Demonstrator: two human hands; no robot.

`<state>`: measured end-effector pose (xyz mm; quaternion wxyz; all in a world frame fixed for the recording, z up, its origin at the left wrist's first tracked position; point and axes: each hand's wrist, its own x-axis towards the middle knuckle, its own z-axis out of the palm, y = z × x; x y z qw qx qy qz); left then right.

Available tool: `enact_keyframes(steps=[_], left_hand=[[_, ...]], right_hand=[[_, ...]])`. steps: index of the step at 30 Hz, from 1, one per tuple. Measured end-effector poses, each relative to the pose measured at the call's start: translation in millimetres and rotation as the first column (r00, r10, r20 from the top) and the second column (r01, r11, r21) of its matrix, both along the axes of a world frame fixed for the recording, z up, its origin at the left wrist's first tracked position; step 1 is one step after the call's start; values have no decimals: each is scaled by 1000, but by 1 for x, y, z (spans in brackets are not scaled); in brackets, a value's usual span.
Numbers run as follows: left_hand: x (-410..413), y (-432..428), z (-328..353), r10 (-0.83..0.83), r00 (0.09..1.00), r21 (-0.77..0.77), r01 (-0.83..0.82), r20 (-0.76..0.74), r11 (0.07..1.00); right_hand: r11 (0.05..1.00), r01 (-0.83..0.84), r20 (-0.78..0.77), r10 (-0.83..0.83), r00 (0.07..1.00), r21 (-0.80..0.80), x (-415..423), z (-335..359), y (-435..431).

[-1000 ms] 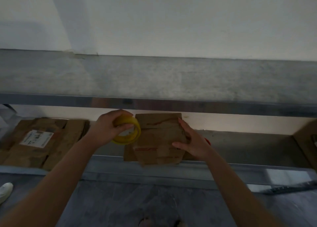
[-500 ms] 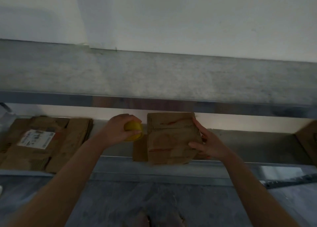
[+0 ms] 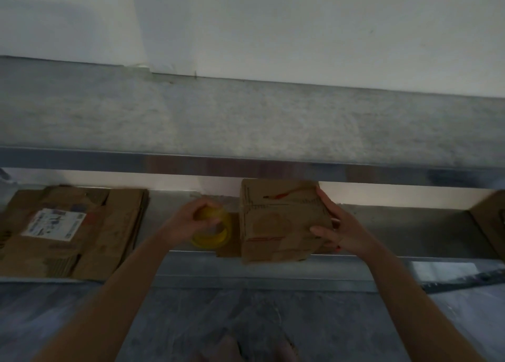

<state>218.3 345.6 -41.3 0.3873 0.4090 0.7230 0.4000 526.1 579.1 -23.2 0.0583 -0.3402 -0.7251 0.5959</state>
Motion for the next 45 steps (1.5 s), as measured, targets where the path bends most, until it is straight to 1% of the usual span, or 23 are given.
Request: enact_keyframes(steps=[2,3,4,6,8,11,14,16,17,20,21,22,24,25,26,27,28,33,36,39,41,42,45], left_hand=[[-1,7,-5,-7,971,-89,-14,-238,996],[1,12,-7,-2,946,-108,-35,-325,994],[3,16,-8,17,934,-106,-58,-356,993],[5,18,-8,55,935,-74,-86,-351,993],[4,14,-7,62,933,-22,-74,-355,997],[5,10,1,46,930,7,-47,-366,999],[8,14,9,48,926,-22,-61,-375,998],[13,16,10,48,916,-33,-67,-398,997],[15,17,11,55,913,-35,-75,-405,997],[22,18,11,93,905,-50,-125,-416,991],[25,17,11,104,900,-57,-142,-424,988],[27,17,11,113,895,-65,-156,-432,986],[32,15,12,121,881,-78,-175,-458,981],[34,14,13,126,874,-85,-187,-469,979],[36,13,14,131,869,-99,-201,-478,975],[38,12,15,135,865,-116,-217,-483,969],[40,11,15,143,864,-133,-234,-484,963],[49,9,15,189,851,-169,-306,-490,937],[56,7,18,170,846,-188,-301,-505,935],[60,5,23,186,844,-184,-315,-503,931],[62,4,28,201,836,-170,-328,-510,929],[63,3,30,209,833,-167,-335,-512,927],[66,4,36,231,835,-158,-350,-500,924]], right_hand=[[1000,-10,1,10,1000,17,-1,0,-1],[1000,-11,5,11,1000,21,-1,1,-1],[1000,-11,6,11,1000,26,-1,0,-1],[999,-17,16,17,1000,44,-1,-1,-1],[996,-45,42,42,998,79,-1,1,-1],[976,-110,106,92,990,187,0,4,-1],[896,-190,238,99,966,400,4,5,1],[817,-240,264,111,958,525,12,1,1],[796,-230,243,108,964,559,18,-3,2],[804,-117,197,0,980,583,44,-17,9],[744,-115,204,-30,979,658,55,-25,13],[650,-136,206,-33,978,748,63,-35,17],[515,-301,354,-6,935,802,73,-60,23],[574,-346,441,-30,897,742,76,-71,23],[634,-352,507,-75,859,689,79,-82,25],[685,-335,538,-98,837,646,80,-92,28],[692,-332,544,-105,832,641,79,-103,31],[641,-407,597,-102,796,651,57,-121,39],[668,-396,597,-91,797,630,55,-124,42],[592,-496,644,-52,763,635,71,-132,47],[616,-446,623,-93,777,649,79,-132,50],[642,-399,598,-117,793,655,80,-131,51],[674,-234,483,-206,851,701,79,-125,49]])
